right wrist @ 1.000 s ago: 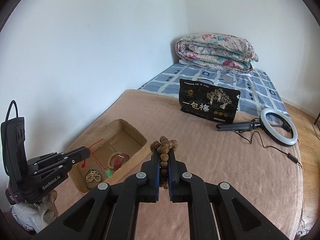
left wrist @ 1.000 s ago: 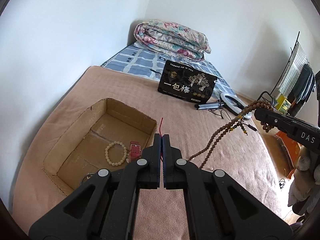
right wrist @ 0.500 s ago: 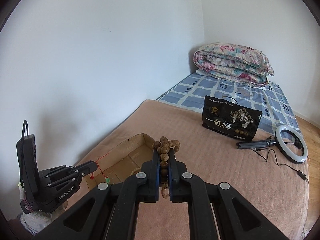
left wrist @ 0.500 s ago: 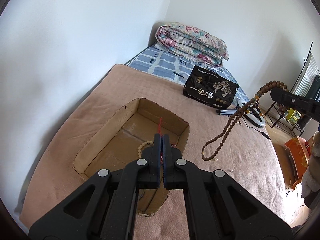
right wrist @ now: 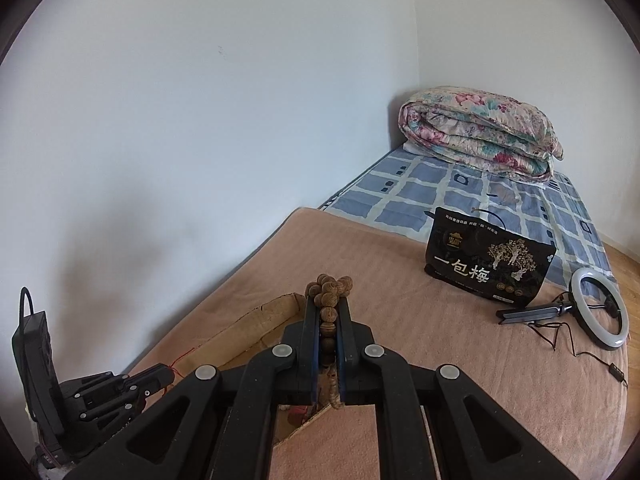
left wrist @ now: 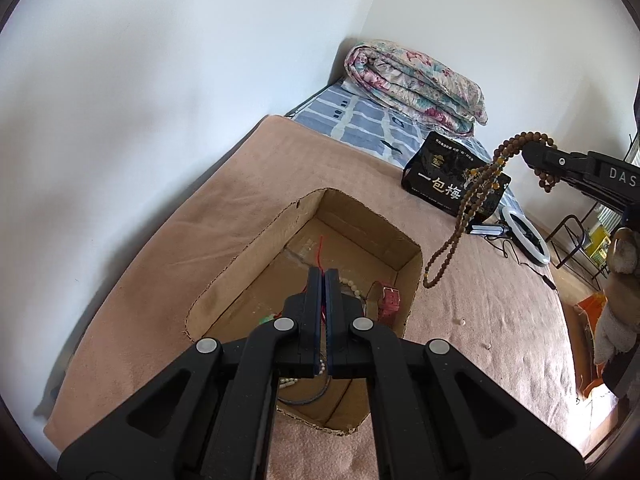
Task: Organize jewelry
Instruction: 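Carry the pendant and bead necklace over the cardboard box with both tools, then open both tools to drop the pendant and necklace into the box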
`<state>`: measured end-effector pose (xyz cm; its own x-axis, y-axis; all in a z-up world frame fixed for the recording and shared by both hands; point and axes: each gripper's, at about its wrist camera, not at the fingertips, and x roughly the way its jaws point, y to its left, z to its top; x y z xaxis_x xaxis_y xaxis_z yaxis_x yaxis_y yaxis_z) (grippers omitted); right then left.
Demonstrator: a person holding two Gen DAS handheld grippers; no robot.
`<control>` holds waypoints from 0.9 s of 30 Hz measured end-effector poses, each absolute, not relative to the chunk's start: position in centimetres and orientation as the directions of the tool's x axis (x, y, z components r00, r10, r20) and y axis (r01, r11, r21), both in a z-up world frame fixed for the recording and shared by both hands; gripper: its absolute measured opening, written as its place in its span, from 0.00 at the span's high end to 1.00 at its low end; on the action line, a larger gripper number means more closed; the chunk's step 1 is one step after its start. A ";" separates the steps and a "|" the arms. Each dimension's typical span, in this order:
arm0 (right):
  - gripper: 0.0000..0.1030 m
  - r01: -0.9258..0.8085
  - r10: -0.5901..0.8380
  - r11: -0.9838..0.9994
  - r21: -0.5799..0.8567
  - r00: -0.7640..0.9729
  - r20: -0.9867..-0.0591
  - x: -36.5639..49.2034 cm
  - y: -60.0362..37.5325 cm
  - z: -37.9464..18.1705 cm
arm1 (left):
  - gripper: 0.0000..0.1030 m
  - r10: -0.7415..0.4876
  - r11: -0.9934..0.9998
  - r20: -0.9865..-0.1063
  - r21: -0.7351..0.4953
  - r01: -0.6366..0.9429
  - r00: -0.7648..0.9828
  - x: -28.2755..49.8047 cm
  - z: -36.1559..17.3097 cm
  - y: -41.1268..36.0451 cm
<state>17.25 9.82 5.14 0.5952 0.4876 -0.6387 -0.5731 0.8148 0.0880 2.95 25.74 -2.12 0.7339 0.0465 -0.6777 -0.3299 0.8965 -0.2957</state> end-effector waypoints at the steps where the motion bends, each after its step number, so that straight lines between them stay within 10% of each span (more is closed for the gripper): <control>1: 0.96 -0.573 0.488 0.814 0.094 0.588 -0.644 17.6 10.1 4.8 | 1.00 0.043 0.894 -0.680 -0.301 -0.332 0.732 3.1 -2.2 25.8; 27: 0.96 -0.595 0.496 0.799 0.086 0.571 -0.655 19.0 14.0 4.5 | 1.00 0.033 0.863 -0.709 -0.336 -0.378 0.704 3.7 -3.2 26.8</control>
